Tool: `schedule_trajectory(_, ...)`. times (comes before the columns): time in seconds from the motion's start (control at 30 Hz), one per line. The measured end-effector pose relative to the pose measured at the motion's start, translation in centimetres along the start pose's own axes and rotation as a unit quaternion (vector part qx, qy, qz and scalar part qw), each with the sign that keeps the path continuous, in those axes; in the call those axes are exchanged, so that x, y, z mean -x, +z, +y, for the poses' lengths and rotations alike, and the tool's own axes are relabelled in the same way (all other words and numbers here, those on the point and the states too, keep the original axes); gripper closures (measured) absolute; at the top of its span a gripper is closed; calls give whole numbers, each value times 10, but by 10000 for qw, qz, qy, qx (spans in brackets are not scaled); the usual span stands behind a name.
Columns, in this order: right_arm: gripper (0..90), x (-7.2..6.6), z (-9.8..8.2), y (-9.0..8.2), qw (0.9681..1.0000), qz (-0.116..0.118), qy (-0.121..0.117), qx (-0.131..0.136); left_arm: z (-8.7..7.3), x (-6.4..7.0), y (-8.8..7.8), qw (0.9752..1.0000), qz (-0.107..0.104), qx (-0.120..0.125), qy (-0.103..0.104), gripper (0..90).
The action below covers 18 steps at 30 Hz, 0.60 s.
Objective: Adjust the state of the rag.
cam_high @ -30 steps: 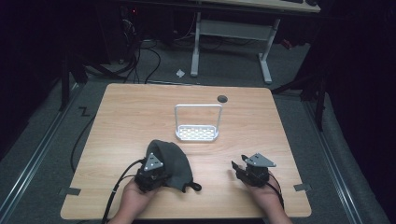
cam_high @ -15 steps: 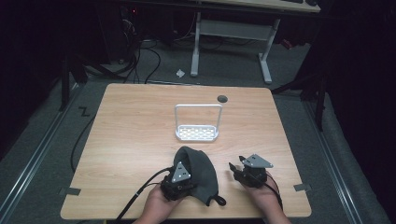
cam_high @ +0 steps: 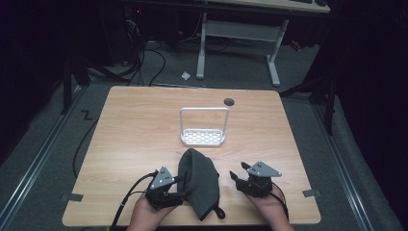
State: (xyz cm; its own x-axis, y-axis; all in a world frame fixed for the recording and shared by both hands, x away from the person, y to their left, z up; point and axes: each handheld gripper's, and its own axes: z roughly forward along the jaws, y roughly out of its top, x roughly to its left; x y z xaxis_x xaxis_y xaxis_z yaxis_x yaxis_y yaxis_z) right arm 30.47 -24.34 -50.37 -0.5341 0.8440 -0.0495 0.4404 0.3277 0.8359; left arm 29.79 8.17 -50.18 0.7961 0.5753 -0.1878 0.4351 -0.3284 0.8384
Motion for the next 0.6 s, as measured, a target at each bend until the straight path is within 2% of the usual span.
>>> schedule_trajectory(0.2, 393, -18, 5, -2, 9996, 255, -130, 25, -2, 2, -11, 9998, 1, 170, -41, 405)
schedule_trajectory(0.37, 330, -34, 8, 0, 9981, 595, -146, -8, -4, 3, -13, 9999, 55, 111, -40, 413)
schedule_trajectory(0.47, 285, -42, 9, 3, 9962, 841, -214, -66, -5, 3, -12, 9999, 52, 80, -54, 422)
schedule_trajectory(0.53, 267, -47, 9, 6, 9950, 949, -263, -155, -7, 3, -10, 9999, 108, -29, 4, 449)
schedule_trajectory(0.6, 265, -51, 7, 9, 9941, 1000, -312, -283, -10, 1, -6, 9994, 252, -207, 109, 510)
